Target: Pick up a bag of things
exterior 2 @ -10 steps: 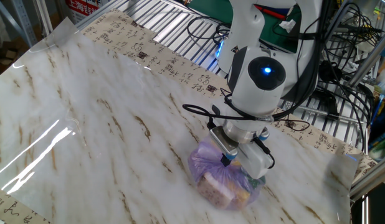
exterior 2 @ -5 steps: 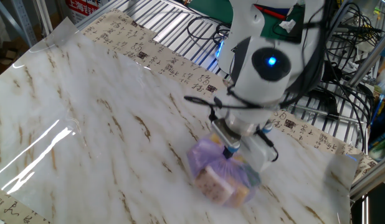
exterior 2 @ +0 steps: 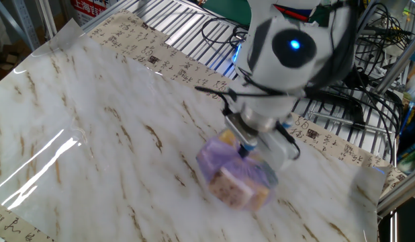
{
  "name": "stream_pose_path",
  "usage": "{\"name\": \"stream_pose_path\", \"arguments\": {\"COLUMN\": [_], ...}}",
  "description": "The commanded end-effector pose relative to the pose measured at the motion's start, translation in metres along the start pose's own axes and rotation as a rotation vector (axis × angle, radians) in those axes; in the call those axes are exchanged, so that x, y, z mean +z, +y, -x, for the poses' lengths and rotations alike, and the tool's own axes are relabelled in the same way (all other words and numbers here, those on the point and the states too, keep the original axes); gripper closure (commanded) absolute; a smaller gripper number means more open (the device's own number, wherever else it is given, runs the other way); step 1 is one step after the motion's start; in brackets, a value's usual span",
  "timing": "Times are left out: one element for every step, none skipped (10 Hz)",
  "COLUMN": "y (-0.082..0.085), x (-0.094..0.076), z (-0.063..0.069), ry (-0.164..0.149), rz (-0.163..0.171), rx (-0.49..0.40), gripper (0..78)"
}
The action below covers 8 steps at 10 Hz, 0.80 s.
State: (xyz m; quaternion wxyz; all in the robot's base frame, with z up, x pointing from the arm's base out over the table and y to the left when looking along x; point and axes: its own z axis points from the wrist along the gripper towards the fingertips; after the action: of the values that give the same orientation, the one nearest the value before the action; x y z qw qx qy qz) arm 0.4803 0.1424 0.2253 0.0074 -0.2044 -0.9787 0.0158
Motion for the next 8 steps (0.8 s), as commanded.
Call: {"name": "stream_pose_path", "arguments": {"y": [-0.037, -0.045, -0.050, -0.055, -0.059, -0.061, -0.066, -0.067], "x": [-0.016, -0.016, -0.013, -0.011, -0.008, -0.006, -0.002, -0.002], "z": [0.026, 0.035, 0.042, 0.048, 0.054, 0.057, 0.064, 0.065], "ry": [0.013, 0.011, 0.009, 0.008, 0.004, 0.002, -0.002, -0.002], "rz": [-0.011, -0.009, -0.009, -0.008, -0.006, -0.005, -0.004, -0.004], "rx": [-0.086, -0.106, -0.118, -0.133, -0.145, -0.150, -0.164, -0.167], "gripper": [76.3, 76.3, 76.3, 76.3, 76.3, 76.3, 76.3, 76.3]}}
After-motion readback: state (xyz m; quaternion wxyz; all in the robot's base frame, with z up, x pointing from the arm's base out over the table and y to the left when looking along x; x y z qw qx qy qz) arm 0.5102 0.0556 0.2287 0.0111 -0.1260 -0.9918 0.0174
